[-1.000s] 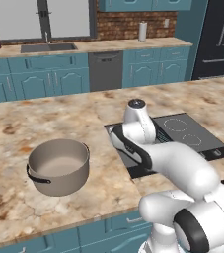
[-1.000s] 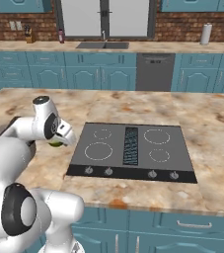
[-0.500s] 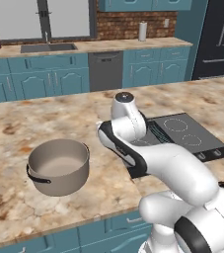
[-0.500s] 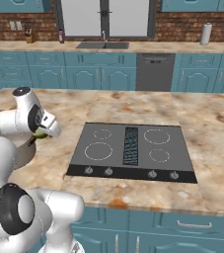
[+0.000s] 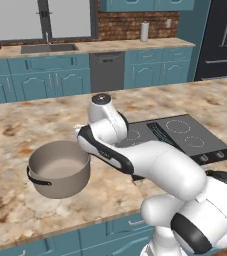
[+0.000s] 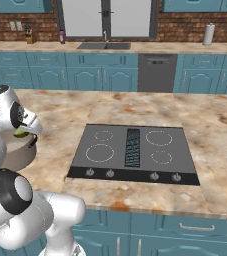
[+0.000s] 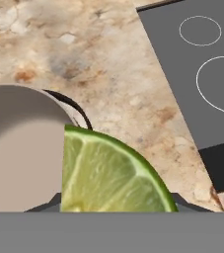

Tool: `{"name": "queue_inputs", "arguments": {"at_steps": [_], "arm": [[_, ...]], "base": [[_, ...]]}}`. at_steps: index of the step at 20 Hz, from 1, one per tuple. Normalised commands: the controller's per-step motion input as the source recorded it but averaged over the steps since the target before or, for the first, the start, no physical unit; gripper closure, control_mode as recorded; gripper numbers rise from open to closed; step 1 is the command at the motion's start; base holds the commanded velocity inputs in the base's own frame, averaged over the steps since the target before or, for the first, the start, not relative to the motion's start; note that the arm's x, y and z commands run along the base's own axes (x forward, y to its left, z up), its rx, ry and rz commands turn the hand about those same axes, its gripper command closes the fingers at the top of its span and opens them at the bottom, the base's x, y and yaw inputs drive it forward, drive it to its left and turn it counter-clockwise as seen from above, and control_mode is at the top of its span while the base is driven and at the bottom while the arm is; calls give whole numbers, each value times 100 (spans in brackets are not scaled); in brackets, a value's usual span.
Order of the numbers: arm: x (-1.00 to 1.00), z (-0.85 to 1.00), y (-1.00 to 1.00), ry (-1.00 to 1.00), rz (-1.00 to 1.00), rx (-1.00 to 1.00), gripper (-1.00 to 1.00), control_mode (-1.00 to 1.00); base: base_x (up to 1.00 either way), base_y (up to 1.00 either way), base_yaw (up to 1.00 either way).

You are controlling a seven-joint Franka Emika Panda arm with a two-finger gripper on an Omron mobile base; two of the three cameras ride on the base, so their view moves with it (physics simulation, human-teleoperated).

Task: Turn on the sink faucet. Then move the lemon wedge from the counter to the sink. Turn off the sink. Move the vegetable from the sink to the pot next to the stove. Finally move the pot to the rear left burner.

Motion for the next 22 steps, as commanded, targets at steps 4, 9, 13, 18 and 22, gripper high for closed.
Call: {"name": "queue_inputs", "arguments": {"at_steps": [4,9,13,18,22], "arm": [[-8,0,75,0,5,-3,100,-100],[-11,0,71,2,3,-5,100,-100],[0,-21,20,2,2,-8,100,-100],[6,-48,5,7,0,-7,100,-100],[7,-53,0,12,0,0,100,-100]], "base": [[0,0,0],[0,0,0],[0,0,0],[0,0,0],[0,0,0]]}}
